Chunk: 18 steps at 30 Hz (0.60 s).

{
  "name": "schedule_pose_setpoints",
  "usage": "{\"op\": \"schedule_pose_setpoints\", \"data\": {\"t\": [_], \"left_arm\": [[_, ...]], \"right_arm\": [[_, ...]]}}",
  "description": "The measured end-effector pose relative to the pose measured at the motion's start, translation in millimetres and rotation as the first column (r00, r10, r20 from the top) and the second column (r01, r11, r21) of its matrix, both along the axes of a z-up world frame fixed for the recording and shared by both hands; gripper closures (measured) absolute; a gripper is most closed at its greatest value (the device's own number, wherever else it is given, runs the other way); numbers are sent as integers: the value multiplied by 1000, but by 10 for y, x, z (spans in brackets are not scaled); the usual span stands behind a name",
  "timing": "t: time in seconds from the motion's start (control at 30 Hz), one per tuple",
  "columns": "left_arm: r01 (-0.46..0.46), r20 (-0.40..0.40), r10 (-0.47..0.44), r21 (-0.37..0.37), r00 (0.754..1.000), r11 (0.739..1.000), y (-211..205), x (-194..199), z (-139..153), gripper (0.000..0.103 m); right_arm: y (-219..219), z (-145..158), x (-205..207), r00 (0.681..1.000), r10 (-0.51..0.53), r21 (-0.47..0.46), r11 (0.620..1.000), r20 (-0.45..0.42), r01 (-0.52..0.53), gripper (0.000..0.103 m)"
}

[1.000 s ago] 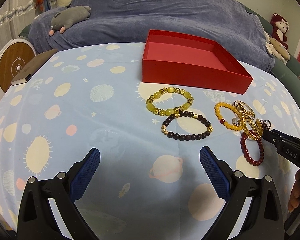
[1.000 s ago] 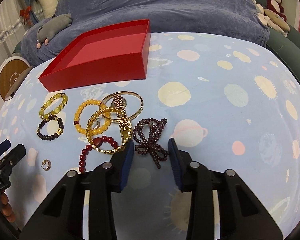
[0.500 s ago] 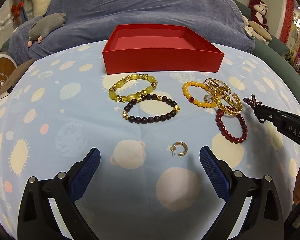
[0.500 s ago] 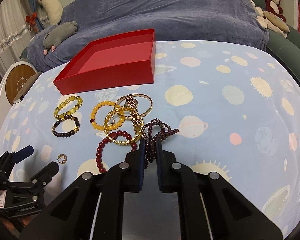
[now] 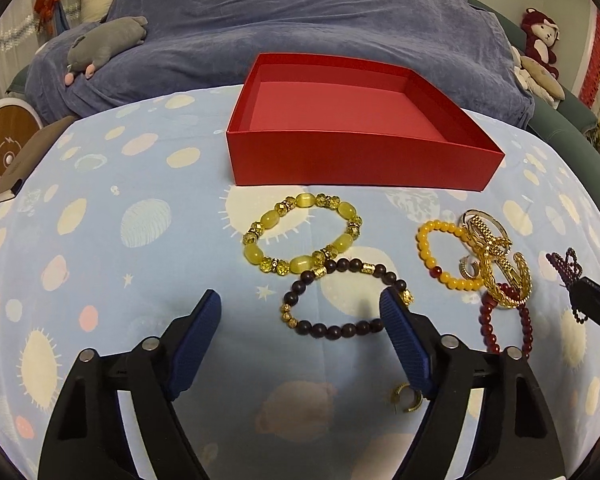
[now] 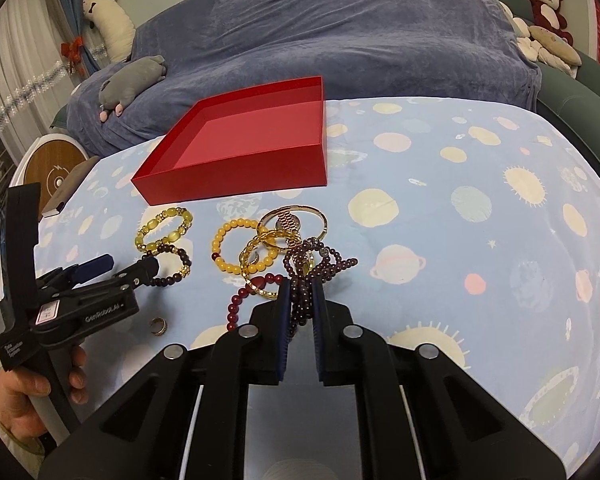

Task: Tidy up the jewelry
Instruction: 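Grasp the dark garnet bead cluster with the right tool while the left tool grasps the black-and-gold bead bracelet, then lift both held bracelets and carry them into the red box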

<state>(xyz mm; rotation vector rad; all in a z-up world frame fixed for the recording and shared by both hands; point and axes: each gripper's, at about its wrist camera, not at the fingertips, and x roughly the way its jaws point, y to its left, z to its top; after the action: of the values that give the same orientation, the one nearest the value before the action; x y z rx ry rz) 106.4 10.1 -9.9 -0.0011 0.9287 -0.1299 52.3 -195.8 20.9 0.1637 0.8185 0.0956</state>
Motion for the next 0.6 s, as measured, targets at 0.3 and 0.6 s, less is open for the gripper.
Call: {"op": "schedule_pose_setpoints", "data": {"t": [0.3, 0.6], "left_arm": [[40, 24, -42, 65, 999, 997, -100, 3, -88, 91], [94, 37, -93, -26, 995, 995, -116, -142, 131, 97]], "right_arm": [[50, -47, 56, 1000, 8, 3, 1000, -16, -8, 93], [113, 59, 26, 1000, 21, -4, 1000, 11, -21, 93]]}}
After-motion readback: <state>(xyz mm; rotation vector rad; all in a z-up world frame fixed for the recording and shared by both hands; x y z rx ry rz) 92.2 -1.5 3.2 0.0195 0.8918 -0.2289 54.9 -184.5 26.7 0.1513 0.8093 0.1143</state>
